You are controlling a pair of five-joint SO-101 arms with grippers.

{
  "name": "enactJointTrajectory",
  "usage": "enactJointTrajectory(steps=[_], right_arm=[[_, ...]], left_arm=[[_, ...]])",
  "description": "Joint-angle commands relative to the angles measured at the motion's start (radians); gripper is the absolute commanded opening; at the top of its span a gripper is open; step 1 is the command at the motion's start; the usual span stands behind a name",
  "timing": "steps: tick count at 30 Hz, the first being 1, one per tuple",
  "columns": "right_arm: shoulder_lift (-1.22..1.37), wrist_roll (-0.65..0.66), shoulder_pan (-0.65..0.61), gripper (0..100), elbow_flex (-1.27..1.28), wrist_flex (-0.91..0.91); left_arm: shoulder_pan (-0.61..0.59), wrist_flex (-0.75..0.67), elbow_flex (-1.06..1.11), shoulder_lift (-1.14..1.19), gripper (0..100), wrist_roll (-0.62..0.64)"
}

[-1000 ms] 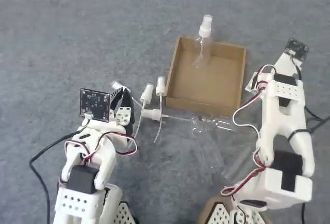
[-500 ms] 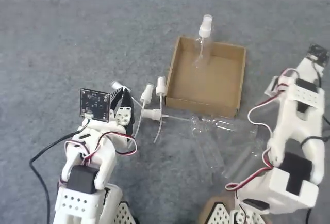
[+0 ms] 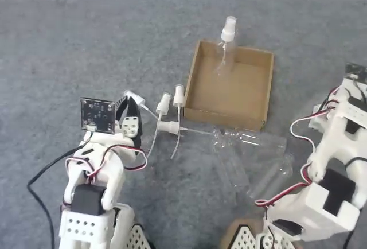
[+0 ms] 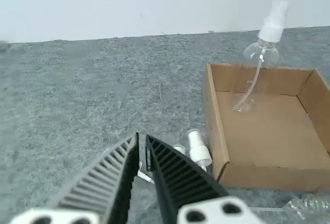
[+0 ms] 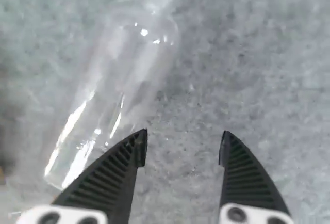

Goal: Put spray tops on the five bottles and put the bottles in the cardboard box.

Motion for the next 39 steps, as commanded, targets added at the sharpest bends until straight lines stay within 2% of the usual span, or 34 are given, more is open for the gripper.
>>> enactJointTrajectory(steps=[1,7,14,17,23,27,32,35,39], right_arm=[[-0.058,-0.129,-0.031,20.4,-0.058,0.022],[-0.128,-0.259,-0.107,26.7,-0.241,0.209],[-0.015,-0.430,-0.202,26.7,-0.321,0.151],[0.071,-0.457,-0.194,26.7,-0.324,0.127],[0.176,-0.446,-0.084,26.6,-0.324,0.133],[0.191,-0.321,-0.038,25.1,-0.324,0.134],[0.196,-0.118,-0.012,11.3,-0.319,0.134],[0.196,0.089,0.001,5.0,-0.319,0.134],[0.196,0.451,-0.007,3.8,-0.308,0.202]], left_arm=[[-0.009,0.020,-0.065,-0.005,1,-0.014],[-0.009,0.018,-0.061,-0.006,1,-0.015],[-0.009,0.018,-0.061,-0.006,1,-0.015],[-0.009,0.018,-0.061,-0.006,1,-0.015],[-0.009,0.006,-0.051,-0.006,1,-0.017],[-0.009,0.011,-0.058,-0.005,1,-0.018],[-0.017,0.064,-0.122,0.041,1,-0.058],[-0.017,0.126,-0.223,0.195,1,-0.068],[-0.017,0.180,-0.371,0.460,1,-0.061]])
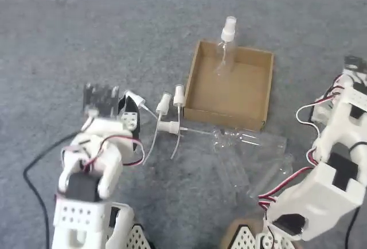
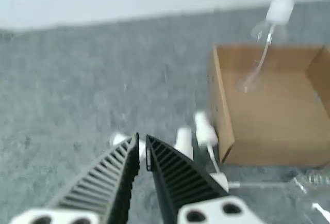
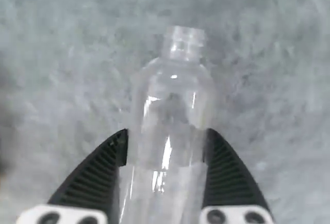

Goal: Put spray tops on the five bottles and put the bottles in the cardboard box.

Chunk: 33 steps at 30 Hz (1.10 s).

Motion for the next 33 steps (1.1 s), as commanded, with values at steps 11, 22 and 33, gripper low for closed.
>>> enactJointTrajectory(steps=[11,22,33], right_arm=[[-0.012,0.767,0.111,3.8,-0.015,0.105],[-0.012,0.772,0.107,3.8,0.023,0.104],[-0.012,0.772,0.107,3.8,0.023,0.104]], left_arm=[[-0.018,0.043,-0.489,0.862,13,0.143],[-0.126,0.005,-0.739,1.284,13,0.324],[-0.132,0.006,-0.898,1.583,13,0.408]])
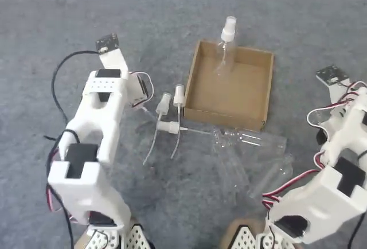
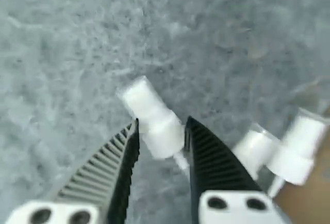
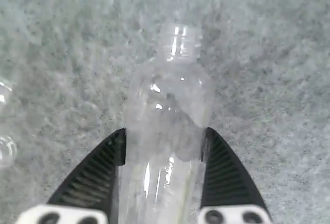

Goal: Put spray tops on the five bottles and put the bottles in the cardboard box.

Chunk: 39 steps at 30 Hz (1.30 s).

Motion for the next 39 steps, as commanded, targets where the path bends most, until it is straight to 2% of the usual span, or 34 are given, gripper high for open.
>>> enactJointTrajectory(steps=[1,8,13,20,25,27,32,39], right_arm=[[-0.007,0.012,0.010,3.8,0.009,0.008],[-0.007,0.012,0.010,3.8,0.009,0.008],[-0.007,0.012,0.010,3.8,0.009,0.008],[-0.007,0.012,0.010,3.8,0.009,0.008],[-0.007,0.011,0.010,3.8,0.011,0.008],[-0.007,0.011,0.010,3.8,0.011,0.008],[-0.007,0.011,0.010,3.8,0.011,0.008],[-0.007,0.011,0.010,3.8,0.011,0.008]], left_arm=[[-0.011,-0.017,-0.082,0.041,13,0.012],[-0.014,-0.017,-0.105,0.063,11,-0.011],[-0.006,-0.006,-0.114,0.063,5,-0.146],[-0.009,0.249,-0.272,0.064,5,-0.456],[-0.011,0.322,-0.277,0.074,5,-0.591],[-0.015,0.319,-0.255,0.063,5,-0.606],[-0.014,0.311,-0.246,0.074,14,-0.608],[-0.011,0.258,-0.246,0.074,14,-0.608]])
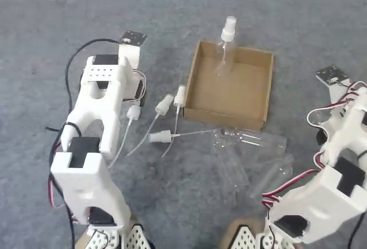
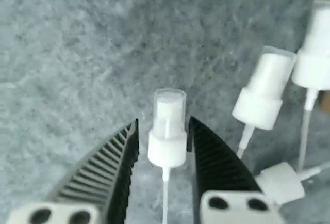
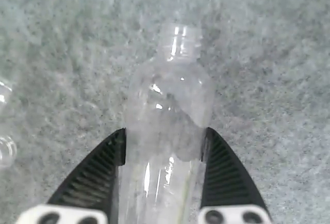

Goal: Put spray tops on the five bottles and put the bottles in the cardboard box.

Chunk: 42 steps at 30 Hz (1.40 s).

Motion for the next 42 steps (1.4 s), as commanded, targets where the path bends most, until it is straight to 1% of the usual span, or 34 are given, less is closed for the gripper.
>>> enactJointTrajectory(steps=[1,7,11,13,16,17,21,27,29,34,36,39,42], right_arm=[[-0.007,0.011,0.010,3.8,0.011,0.008],[-0.007,0.011,0.010,3.8,0.011,0.008],[-0.007,0.011,0.010,3.8,0.011,0.008],[-0.007,0.011,0.010,3.8,0.011,0.008],[-0.007,0.011,0.010,3.8,0.011,0.008],[-0.007,0.011,0.010,3.8,0.011,0.008],[-0.007,0.011,0.010,3.8,0.011,0.008],[-0.007,0.011,0.010,3.9,0.008,0.008],[-0.007,0.008,0.010,3.9,0.006,0.008],[-0.019,-0.141,-0.002,4.5,-0.029,0.007],[-0.016,-0.186,-0.013,8.9,-0.058,0.012],[-0.018,-0.236,-0.045,20.6,-0.081,0.015],[-0.010,-0.284,-0.082,29.1,-0.115,0.053]], left_arm=[[0.000,-0.038,-0.010,-0.011,14,-0.012],[0.000,-0.068,-0.007,0.009,14,-0.011],[0.006,-0.100,-0.010,0.101,14,-0.011],[0.002,-0.110,-0.015,0.135,10,-0.011],[-0.002,-0.112,-0.005,0.100,2,-0.009],[-0.002,-0.110,0.001,0.077,1,-0.008],[-0.003,-0.112,0.084,-0.074,1,-0.006],[-0.002,-0.143,0.305,-0.425,1,-0.002],[-0.003,-0.167,0.381,-0.543,1,0.025],[0.006,-0.181,0.536,-0.784,1,0.058],[0.005,-0.181,0.579,-0.848,1,0.066],[0.005,-0.183,0.647,-0.911,1,0.066],[0.002,-0.250,0.734,-0.953,1,0.068]])
